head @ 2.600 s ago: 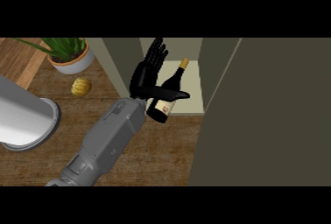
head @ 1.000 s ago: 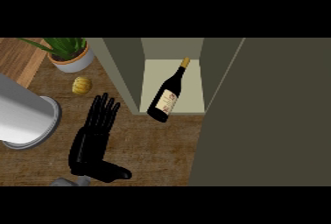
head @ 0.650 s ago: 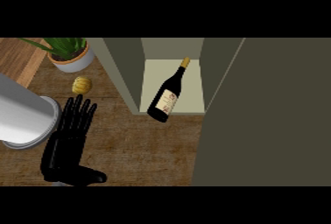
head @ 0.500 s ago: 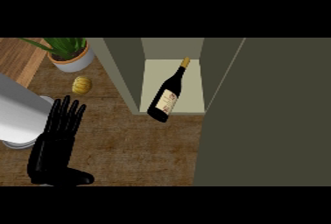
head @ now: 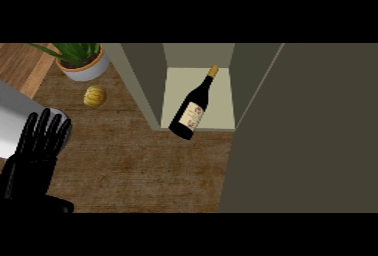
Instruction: Pick up the wine, place it into the cabinet and close the cabinet
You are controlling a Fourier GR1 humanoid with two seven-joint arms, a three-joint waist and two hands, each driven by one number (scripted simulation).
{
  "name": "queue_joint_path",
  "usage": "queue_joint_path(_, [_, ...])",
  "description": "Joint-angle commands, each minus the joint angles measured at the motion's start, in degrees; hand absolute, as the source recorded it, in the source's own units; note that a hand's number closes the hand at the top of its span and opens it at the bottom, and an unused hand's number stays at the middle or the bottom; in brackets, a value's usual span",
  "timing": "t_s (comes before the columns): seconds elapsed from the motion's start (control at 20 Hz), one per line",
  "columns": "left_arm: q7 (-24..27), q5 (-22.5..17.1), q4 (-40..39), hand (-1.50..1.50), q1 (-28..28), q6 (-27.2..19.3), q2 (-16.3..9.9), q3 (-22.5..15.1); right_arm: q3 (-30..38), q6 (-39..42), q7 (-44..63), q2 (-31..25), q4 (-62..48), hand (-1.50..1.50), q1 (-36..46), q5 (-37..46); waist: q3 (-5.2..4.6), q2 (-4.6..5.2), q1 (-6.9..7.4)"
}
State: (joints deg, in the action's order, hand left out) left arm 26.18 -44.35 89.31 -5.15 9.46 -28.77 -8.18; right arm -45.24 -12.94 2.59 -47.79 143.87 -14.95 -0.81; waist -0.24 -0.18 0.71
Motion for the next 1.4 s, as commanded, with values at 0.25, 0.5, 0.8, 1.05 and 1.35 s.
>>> queue_joint_path(0.25, [-2.4,-3.5,-0.2,-1.5,0.9,3.7,-3.1,3.5,-4.7,-0.6,9.4,9.4,8.8,1.5,7.1,-3.4,-0.14,0.38,1.07])
queue_joint_path(0.5, [-1.7,-3.7,-1.7,-1.5,0.2,5.9,-3.0,3.6,-3.0,0.5,10.7,13.3,4.9,1.5,11.6,-5.3,-0.24,0.74,2.52])
queue_joint_path(0.8, [-3.6,-5.0,-3.0,-1.5,2.4,7.5,-5.3,5.2,-2.5,1.3,14.7,19.3,-0.4,1.5,18.4,-6.5,-0.24,0.79,3.39])
queue_joint_path(1.05, [-3.4,-4.1,-3.2,-1.5,1.4,8.3,-5.6,5.3,1.7,-0.4,22.8,27.9,-9.6,1.5,31.9,-6.8,-0.26,0.59,4.26])
queue_joint_path(1.35, [-3.7,-7.2,-7.3,-1.5,1.5,11.8,-7.2,8.9,3.4,-4.8,32.1,45.9,-27.4,1.5,52.0,-3.9,-0.1,0.29,2.34])
